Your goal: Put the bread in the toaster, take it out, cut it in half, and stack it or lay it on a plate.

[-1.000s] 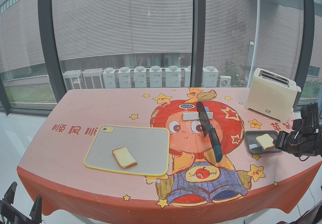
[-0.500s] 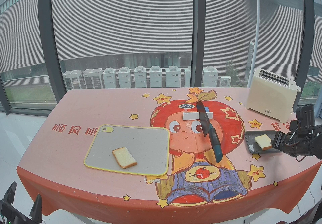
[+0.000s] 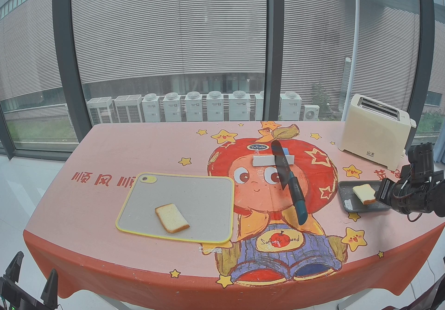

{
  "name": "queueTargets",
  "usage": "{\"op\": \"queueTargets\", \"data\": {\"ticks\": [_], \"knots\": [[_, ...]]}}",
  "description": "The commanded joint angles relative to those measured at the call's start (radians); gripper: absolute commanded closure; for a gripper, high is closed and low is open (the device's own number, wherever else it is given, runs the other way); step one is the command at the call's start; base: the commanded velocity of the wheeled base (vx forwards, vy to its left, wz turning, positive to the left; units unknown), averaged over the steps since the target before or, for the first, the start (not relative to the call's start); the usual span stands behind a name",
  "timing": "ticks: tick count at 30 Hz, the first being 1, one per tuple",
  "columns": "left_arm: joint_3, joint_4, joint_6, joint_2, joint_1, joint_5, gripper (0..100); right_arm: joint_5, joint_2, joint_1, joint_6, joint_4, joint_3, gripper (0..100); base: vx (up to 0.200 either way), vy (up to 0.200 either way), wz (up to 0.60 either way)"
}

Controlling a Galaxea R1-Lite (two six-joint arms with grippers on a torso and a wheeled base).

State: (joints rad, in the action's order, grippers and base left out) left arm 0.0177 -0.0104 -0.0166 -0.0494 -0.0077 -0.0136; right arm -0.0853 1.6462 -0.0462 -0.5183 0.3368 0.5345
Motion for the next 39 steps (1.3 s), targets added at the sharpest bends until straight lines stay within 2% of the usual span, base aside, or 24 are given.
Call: {"op": "queueTargets", "data": {"ticks": [1, 6, 39], "knots": [[-0.018, 0.000, 0.000, -0.001, 0.002, 0.000, 0, -0.001, 0.007, 0.000, -0.006, 0.001, 0.002, 100, 0.000, 0.000, 0.00], [-0.018, 0.000, 0.000, -0.001, 0.000, 0.000, 0, 0.001, 0.011, 0.000, -0.025, -0.001, 0.013, 100, 0.000, 0.000, 0.00], [-0.018, 0.000, 0.000, -0.001, 0.000, 0.000, 0, -0.004, 0.089, -0.001, -0.040, 0.088, 0.012, 100, 0.000, 0.000, 0.00]]}}
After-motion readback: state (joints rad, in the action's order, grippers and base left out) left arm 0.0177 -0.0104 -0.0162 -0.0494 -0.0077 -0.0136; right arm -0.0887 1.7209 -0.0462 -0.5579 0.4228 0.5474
